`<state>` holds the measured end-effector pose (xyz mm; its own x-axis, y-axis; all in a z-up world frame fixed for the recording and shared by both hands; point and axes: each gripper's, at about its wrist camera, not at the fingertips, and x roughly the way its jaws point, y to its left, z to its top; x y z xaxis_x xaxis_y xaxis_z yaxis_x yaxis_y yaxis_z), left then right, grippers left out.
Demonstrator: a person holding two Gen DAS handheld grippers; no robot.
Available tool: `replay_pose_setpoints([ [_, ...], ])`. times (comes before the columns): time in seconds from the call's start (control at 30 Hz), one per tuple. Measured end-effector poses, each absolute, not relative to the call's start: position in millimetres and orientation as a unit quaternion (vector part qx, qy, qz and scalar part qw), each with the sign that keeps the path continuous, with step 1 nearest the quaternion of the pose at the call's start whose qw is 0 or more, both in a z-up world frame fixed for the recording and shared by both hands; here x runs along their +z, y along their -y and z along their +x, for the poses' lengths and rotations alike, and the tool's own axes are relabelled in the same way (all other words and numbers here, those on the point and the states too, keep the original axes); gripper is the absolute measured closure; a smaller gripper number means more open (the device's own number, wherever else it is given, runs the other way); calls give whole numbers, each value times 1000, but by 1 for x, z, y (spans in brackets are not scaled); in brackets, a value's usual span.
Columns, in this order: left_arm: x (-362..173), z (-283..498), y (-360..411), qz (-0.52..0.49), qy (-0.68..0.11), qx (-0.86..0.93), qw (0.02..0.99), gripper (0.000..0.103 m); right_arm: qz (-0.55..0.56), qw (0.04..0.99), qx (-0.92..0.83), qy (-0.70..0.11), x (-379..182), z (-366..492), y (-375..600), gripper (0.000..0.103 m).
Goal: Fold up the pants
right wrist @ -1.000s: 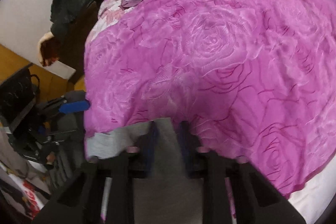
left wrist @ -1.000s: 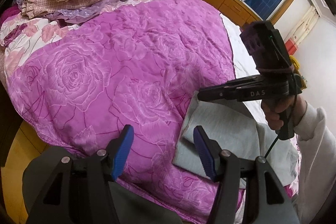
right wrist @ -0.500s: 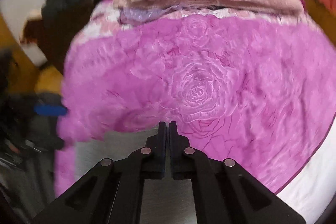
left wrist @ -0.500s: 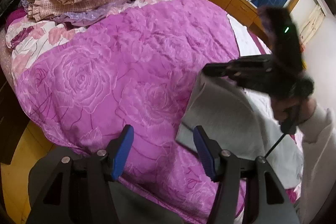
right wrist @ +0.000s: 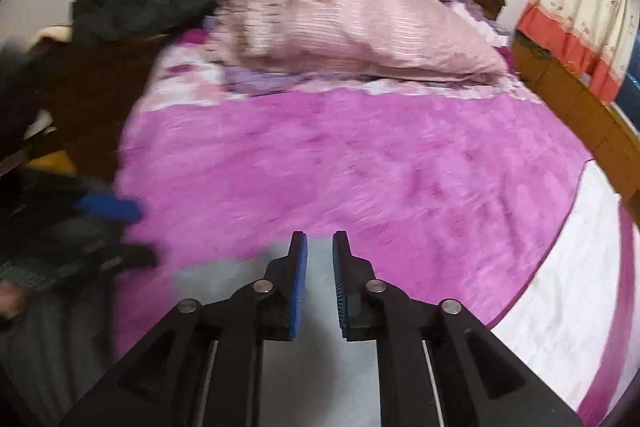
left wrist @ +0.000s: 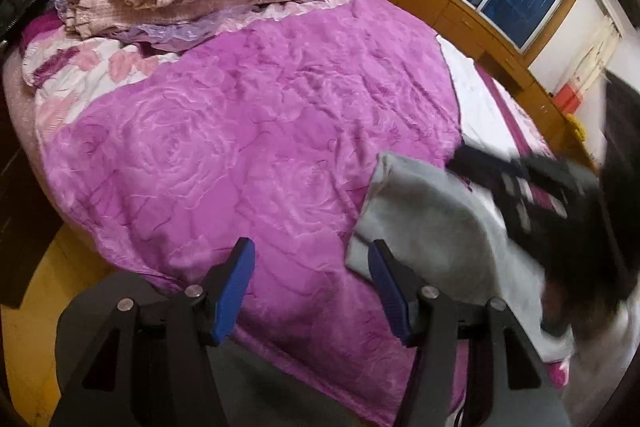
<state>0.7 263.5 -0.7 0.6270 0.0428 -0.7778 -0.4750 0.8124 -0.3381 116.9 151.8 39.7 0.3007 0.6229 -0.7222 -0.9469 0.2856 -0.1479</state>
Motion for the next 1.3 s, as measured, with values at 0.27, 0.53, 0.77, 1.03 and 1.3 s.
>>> replay_pose_setpoints([
  [0.27, 1, -10, -264, -270, -389, 152, 868, 41, -359, 723, 518, -281, -18, 72, -169, 97],
  [0.53, 0, -10, -268, -282, -381, 141, 869, 41, -330, 710, 540, -308, -16, 69, -155, 95],
  [0.77, 1, -8, -267, -285, -377, 133, 871, 40, -337, 726, 529, -283, -21, 67, -154, 103],
  [1.03, 2, -11, -269, -300, -365, 124, 873, 40, -329, 731, 547, -242, 12, 51, -141, 103],
  [1.3, 2, -12, -269, -303, -361, 123, 873, 40, -345, 706, 565, -251, -13, 40, -156, 103],
])
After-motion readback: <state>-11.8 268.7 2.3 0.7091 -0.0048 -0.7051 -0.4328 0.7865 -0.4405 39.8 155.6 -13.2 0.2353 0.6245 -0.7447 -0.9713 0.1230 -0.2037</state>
